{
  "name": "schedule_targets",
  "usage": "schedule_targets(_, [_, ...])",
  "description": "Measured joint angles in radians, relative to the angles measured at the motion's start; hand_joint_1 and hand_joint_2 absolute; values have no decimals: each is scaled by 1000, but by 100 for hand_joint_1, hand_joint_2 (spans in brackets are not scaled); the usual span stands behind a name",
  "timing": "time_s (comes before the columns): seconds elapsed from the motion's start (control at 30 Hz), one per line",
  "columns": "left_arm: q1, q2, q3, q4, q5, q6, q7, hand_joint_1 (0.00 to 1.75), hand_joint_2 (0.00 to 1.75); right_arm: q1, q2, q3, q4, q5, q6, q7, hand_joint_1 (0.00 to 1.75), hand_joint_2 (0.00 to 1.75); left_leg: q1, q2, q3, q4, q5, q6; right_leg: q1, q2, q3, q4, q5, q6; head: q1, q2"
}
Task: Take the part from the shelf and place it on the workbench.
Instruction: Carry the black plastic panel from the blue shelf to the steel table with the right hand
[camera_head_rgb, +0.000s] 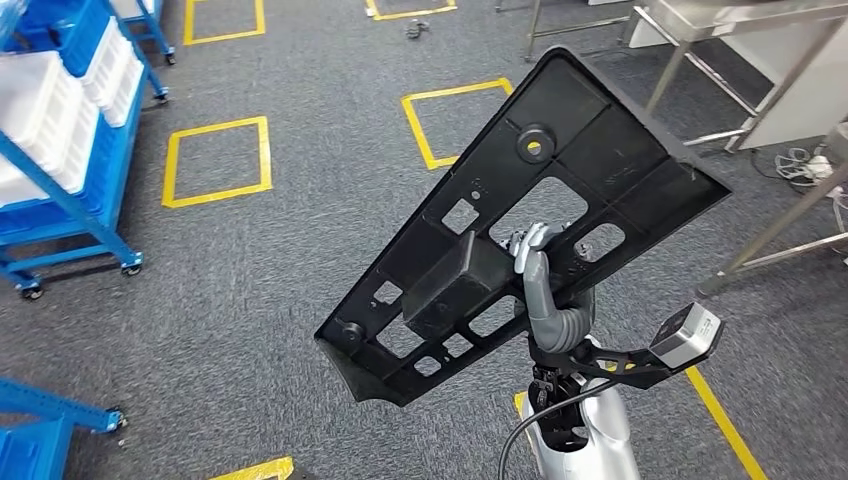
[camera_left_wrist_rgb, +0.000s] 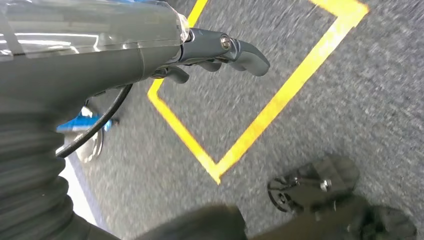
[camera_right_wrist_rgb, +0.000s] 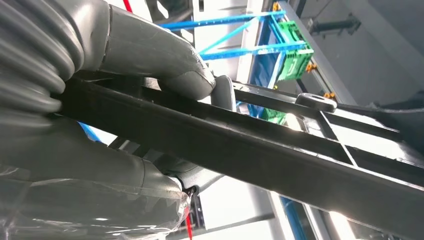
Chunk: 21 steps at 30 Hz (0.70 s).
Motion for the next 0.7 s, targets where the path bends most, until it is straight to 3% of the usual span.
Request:
schedule_targets(0.03, [0,2,-1,0,-2,1,2,0,175,0,0,1,0,-1,0,1,175,175,-1,-12,10,-25,2,2,-2,9,-4,1,2,5,0,0])
schedule_targets(0.1, [0,3,-5,0,-6,1,8,0,175,-1,0,3,0,-2,1,3,175,175,-1,-3,17,-39,2,7,-4,25,-12,-1,7,19,0,0])
schedule_targets(0.17, [0,3,-8,0,-12,1,15,0,175,-5,-1,4,-1,-5,2,9,175,175,3,16,21,-53,11,18,-1,-5,-20,13,-5,30,2,0])
schedule_targets(0.23, [3,2,-11,0,-17,1,20,0,175,-12,-1,6,-2,-9,2,15,175,175,5,39,23,-62,17,26,-1,-62,-60,98,-57,38,6,0])
schedule_targets(0.3, [9,2,-13,0,-19,1,23,0,175,-16,-2,9,0,-11,2,18,175,175,5,64,23,-62,16,28,-9,-84,-121,225,-113,47,8,0])
schedule_targets(0.33, [13,2,-13,0,-20,0,25,0,175,-16,-3,10,1,-12,1,18,175,175,5,77,23,-62,14,28,-13,-87,-140,261,-119,52,8,0])
schedule_targets(0.37, [14,2,-14,0,-21,-1,26,0,175,-16,-4,10,2,-14,0,18,175,175,6,89,24,-62,13,26,-18,-90,-139,259,-106,56,8,0])
schedule_targets(0.43, [15,2,-18,0,-23,-4,27,0,175,-16,-6,12,3,-18,-4,15,175,175,8,109,29,-59,6,18,-24,-115,-81,148,-41,61,8,0])
schedule_targets(0.5, [14,3,-21,0,-24,-5,25,0,175,-18,-7,17,3,-20,-7,11,175,175,5,125,33,-54,-3,5,-18,-155,-19,29,-2,58,8,0])
schedule_targets(0.53, [13,3,-22,0,-25,-5,24,0,175,-19,-7,19,3,-21,-7,10,175,175,2,133,35,-52,-6,-2,-13,-164,-7,3,0,53,7,0])
schedule_targets(0.63, [9,3,-23,0,-22,-5,21,0,175,-19,-10,23,3,-23,-7,8,175,175,2,152,42,-50,-16,-20,-9,-137,-9,-3,-3,31,5,0])
schedule_targets(0.7, [7,3,-23,0,-20,-5,18,0,175,-21,-12,26,3,-23,-6,5,175,175,7,120,27,-6,-50,-28,-13,-117,-6,-8,0,16,4,0])
